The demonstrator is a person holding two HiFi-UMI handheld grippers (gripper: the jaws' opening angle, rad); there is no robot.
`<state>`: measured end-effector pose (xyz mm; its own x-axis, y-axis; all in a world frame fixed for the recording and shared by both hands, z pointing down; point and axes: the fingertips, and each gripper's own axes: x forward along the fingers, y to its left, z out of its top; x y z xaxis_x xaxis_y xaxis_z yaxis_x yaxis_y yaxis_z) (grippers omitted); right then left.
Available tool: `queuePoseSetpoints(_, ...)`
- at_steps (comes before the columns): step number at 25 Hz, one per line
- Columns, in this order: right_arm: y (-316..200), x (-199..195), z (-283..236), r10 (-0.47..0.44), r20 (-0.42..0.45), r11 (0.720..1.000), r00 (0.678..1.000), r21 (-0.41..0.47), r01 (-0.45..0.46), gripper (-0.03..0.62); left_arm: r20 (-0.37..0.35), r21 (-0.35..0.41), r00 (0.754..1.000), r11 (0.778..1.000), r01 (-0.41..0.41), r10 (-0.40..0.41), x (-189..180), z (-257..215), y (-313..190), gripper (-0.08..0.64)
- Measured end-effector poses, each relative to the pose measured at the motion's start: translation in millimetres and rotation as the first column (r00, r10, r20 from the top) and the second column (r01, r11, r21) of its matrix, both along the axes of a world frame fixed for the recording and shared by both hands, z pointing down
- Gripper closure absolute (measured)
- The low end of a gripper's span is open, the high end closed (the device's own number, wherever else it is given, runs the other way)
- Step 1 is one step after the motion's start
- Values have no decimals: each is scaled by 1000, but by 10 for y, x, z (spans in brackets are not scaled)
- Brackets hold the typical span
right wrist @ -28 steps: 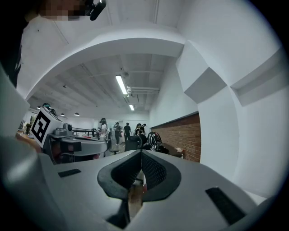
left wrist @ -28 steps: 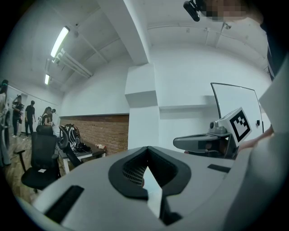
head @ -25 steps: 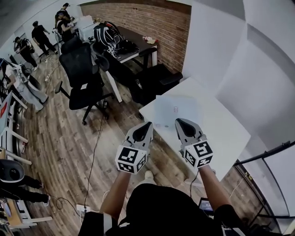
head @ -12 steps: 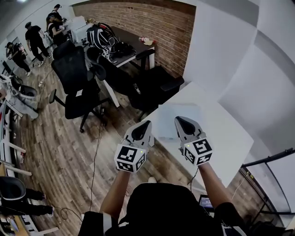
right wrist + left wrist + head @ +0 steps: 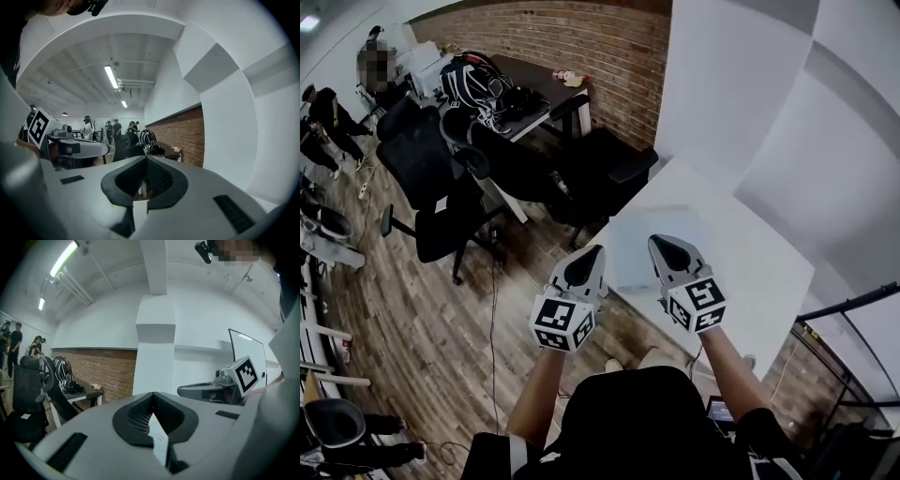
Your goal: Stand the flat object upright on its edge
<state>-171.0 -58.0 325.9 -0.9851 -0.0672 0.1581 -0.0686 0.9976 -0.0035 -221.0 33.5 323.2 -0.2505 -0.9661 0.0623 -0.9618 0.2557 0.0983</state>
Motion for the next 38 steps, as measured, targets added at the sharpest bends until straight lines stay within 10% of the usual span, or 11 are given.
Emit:
queuePoseSetpoints(20, -641, -42, 944, -59, -266, 998, 962, -27, 54, 551, -152, -112, 988, 994, 8, -25, 60, 866, -684, 551)
queuePoseSetpoints(38, -837, -159, 2279, -135, -620, 986, 773, -9, 165, 473, -344, -269, 928, 962, 44, -139, 109, 2056, -577, 551)
